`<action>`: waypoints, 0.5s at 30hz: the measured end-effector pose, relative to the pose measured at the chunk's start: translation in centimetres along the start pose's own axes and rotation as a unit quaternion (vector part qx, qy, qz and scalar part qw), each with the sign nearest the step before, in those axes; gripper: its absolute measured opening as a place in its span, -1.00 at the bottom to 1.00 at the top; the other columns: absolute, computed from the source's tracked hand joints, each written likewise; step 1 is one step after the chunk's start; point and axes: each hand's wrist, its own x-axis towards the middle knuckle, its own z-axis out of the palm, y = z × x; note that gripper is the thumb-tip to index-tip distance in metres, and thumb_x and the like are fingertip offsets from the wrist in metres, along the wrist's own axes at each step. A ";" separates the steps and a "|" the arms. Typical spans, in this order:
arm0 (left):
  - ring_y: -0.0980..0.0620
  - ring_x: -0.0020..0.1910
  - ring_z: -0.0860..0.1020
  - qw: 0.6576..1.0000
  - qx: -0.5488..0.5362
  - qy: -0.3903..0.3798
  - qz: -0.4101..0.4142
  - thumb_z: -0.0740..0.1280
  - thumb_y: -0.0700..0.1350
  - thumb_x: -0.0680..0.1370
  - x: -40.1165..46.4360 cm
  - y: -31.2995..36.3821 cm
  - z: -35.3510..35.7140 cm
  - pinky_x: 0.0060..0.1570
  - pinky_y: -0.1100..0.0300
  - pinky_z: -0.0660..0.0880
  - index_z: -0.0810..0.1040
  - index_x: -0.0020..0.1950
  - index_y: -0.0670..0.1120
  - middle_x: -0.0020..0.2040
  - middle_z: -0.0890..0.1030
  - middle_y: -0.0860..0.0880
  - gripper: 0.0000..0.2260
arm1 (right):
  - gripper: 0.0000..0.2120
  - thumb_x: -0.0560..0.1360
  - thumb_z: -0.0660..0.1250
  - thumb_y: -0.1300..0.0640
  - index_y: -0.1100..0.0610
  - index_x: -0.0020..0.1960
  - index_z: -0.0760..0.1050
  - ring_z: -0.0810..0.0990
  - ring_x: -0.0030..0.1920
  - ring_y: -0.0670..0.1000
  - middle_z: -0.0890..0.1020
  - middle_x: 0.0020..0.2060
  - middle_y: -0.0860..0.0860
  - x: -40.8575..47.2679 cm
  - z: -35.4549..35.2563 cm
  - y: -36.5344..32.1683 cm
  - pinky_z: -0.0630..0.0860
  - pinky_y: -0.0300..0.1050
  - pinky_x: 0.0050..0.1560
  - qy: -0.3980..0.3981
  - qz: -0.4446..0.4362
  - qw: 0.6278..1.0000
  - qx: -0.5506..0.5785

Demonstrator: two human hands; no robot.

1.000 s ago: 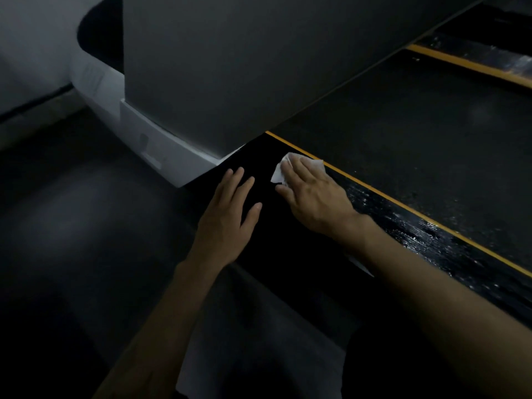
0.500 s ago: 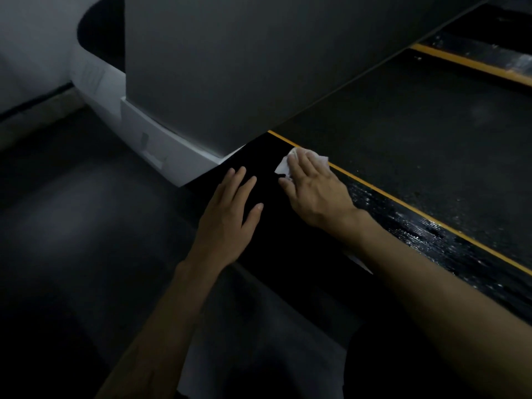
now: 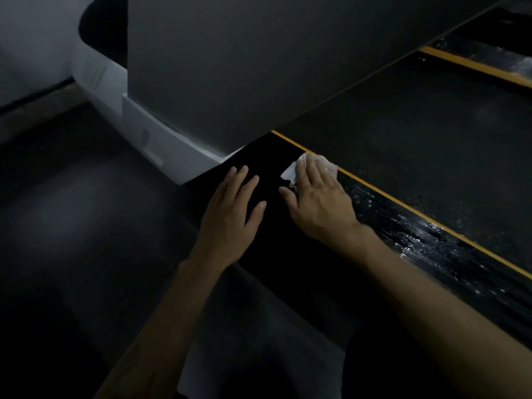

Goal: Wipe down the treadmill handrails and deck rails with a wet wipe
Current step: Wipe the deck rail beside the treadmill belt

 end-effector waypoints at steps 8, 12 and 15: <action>-0.03 0.66 0.04 1.000 0.000 0.009 0.002 0.16 0.05 0.69 0.0 0.1 0.0 0.58 -0.09 0.20 0.34 0.58 -0.11 0.64 0.22 -0.08 -0.52 | -0.33 0.71 -0.08 -0.22 0.13 0.68 -0.11 -0.16 0.66 0.00 -0.09 0.67 0.07 0.5 -0.5 1.0 -0.16 -0.04 0.65 -0.004 -0.062 0.998 0.022; -0.04 0.66 0.06 1.000 0.000 0.011 0.001 0.17 0.04 0.69 0.0 0.4 -0.1 0.57 -0.12 0.20 0.36 0.57 -0.12 0.64 0.24 -0.09 -0.53 | -0.26 0.69 -0.15 -0.25 0.22 0.67 -0.15 -0.17 0.66 0.10 -0.12 0.66 0.18 -0.8 -0.1 0.9 -0.14 0.01 0.65 0.002 -0.005 1.000 -0.015; -0.06 0.65 0.07 1.000 0.001 0.017 -0.001 0.15 0.05 0.69 0.0 0.3 0.1 0.58 -0.16 0.16 0.37 0.56 -0.11 0.63 0.25 -0.09 -0.53 | -0.22 0.65 -0.20 -0.29 0.24 0.66 -0.14 -0.15 0.66 0.14 -0.09 0.65 0.19 -2.3 0.9 -0.3 -0.09 0.06 0.65 0.002 -0.019 0.999 -0.026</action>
